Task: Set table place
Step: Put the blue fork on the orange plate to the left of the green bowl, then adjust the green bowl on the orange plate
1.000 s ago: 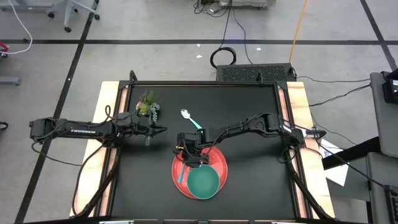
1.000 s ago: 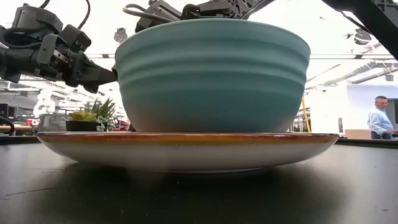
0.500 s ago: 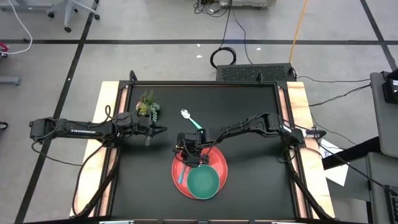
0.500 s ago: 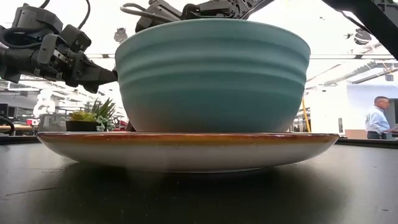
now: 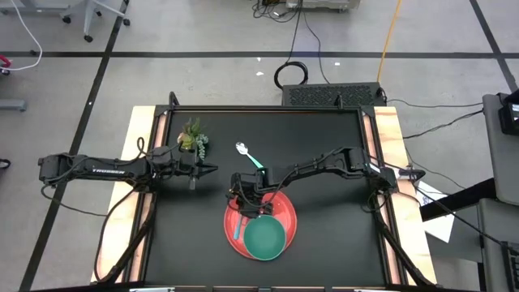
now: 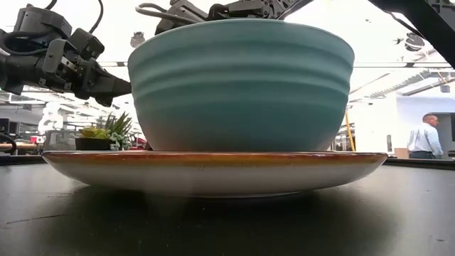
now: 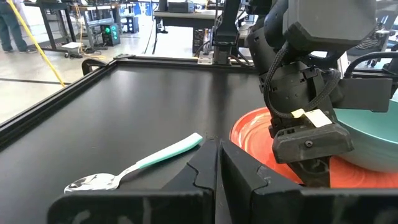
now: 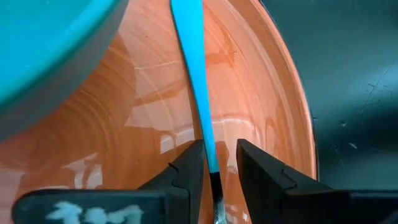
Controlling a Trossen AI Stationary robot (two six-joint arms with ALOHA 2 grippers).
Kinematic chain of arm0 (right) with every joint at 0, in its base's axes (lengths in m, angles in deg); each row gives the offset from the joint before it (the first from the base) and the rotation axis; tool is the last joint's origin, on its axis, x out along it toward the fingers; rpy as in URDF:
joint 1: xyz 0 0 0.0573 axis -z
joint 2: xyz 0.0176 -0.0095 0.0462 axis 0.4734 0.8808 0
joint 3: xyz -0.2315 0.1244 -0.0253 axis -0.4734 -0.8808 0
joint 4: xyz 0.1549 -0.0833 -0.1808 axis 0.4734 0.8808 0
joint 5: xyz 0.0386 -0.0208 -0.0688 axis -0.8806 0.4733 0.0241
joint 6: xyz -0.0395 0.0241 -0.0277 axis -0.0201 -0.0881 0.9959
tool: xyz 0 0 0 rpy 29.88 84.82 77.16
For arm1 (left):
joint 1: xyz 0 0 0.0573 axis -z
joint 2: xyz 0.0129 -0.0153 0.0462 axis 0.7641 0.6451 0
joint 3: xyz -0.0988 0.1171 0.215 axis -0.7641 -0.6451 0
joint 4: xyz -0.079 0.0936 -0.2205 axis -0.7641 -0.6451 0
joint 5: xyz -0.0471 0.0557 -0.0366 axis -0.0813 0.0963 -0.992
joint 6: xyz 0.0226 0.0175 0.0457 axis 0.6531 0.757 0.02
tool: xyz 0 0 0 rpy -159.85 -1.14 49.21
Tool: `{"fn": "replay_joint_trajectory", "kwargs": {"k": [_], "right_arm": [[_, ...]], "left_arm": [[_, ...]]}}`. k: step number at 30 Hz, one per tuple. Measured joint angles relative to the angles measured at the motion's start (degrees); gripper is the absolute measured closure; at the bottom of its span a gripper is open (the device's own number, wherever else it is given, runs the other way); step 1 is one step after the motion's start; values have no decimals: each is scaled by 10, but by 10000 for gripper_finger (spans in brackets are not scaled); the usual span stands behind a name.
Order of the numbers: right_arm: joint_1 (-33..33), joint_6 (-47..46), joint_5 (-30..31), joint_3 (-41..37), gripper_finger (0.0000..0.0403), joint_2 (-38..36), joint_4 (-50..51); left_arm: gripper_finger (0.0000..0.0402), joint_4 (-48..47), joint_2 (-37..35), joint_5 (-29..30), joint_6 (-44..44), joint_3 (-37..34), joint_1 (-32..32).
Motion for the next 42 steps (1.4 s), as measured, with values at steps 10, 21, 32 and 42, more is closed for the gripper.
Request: {"fn": "replay_joint_trajectory", "kwargs": {"k": [10,21,32,42], "right_arm": [[0,-6,0,28,314,0,25],[4,-5,1,28,314,-10,26],[36,14,4,28,349,-63,16],[62,-45,3,27,402,-169,59]], "left_arm": [[376,0,0,0,-2,0,0],[376,0,0,0,-2,0,0],[376,2,0,0,-7,0,0],[376,-2,0,0,-9,0,0]]}}
